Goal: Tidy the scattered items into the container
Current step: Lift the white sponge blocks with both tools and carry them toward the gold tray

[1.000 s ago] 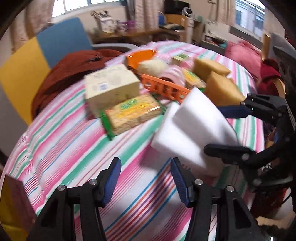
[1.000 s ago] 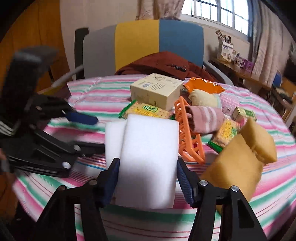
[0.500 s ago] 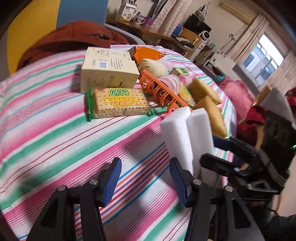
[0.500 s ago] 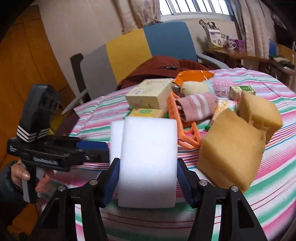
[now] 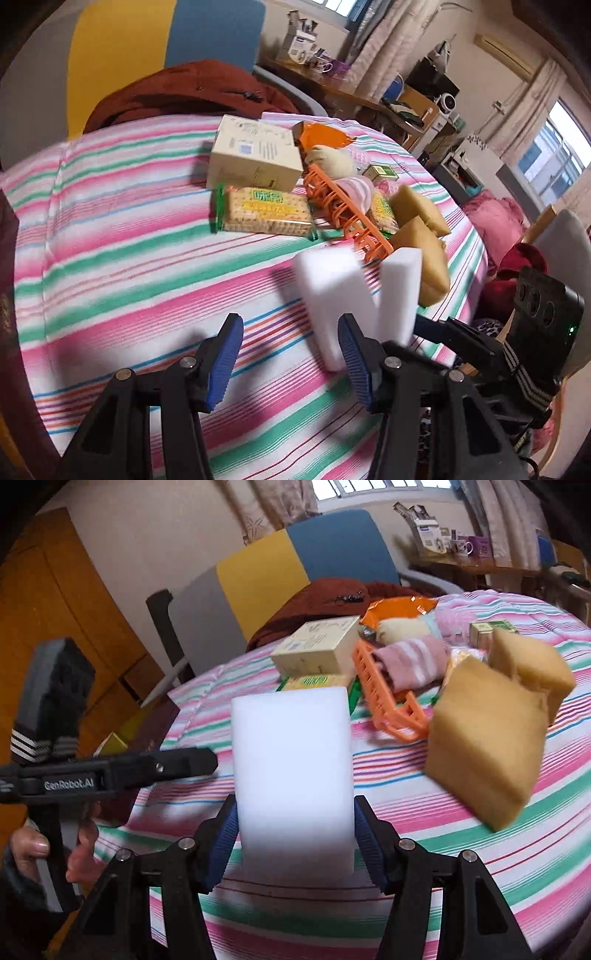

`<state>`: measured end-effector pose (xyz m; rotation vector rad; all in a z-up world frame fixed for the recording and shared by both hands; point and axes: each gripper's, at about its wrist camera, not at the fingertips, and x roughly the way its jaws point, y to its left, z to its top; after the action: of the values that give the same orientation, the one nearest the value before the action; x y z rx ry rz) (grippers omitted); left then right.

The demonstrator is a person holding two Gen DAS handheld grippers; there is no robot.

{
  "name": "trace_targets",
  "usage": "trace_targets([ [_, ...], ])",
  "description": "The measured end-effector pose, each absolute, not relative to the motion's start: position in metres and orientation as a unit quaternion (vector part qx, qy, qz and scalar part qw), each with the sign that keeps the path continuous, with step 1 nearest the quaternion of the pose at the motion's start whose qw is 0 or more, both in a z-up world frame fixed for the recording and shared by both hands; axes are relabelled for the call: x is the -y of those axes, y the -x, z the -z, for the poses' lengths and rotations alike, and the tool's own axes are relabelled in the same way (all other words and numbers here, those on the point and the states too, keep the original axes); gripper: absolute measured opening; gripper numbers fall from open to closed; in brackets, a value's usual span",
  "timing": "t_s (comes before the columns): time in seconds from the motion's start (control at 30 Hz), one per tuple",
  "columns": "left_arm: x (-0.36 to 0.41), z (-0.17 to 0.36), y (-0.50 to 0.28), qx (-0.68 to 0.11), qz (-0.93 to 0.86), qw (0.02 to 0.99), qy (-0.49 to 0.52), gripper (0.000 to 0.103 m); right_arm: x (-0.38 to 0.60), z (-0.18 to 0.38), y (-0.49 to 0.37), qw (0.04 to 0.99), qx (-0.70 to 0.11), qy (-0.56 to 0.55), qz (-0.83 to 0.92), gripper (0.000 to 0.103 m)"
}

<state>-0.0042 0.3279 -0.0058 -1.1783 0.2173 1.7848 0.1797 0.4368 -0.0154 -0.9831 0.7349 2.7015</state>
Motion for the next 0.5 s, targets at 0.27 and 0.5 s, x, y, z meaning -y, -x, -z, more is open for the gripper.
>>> trace_targets([
  [0.27,-0.354,0.029,0.012,-0.122,-0.721,0.467,0.498,0.054,-0.438,0.015,-0.202,0.107,-0.246,0.327,-0.906,0.061],
  [0.5,-0.351,0.015,0.0,-0.108,-0.715,0.498,0.479,0.054,-0.448,0.021,-0.199,0.113,-0.267,0.323,-0.901,0.06],
])
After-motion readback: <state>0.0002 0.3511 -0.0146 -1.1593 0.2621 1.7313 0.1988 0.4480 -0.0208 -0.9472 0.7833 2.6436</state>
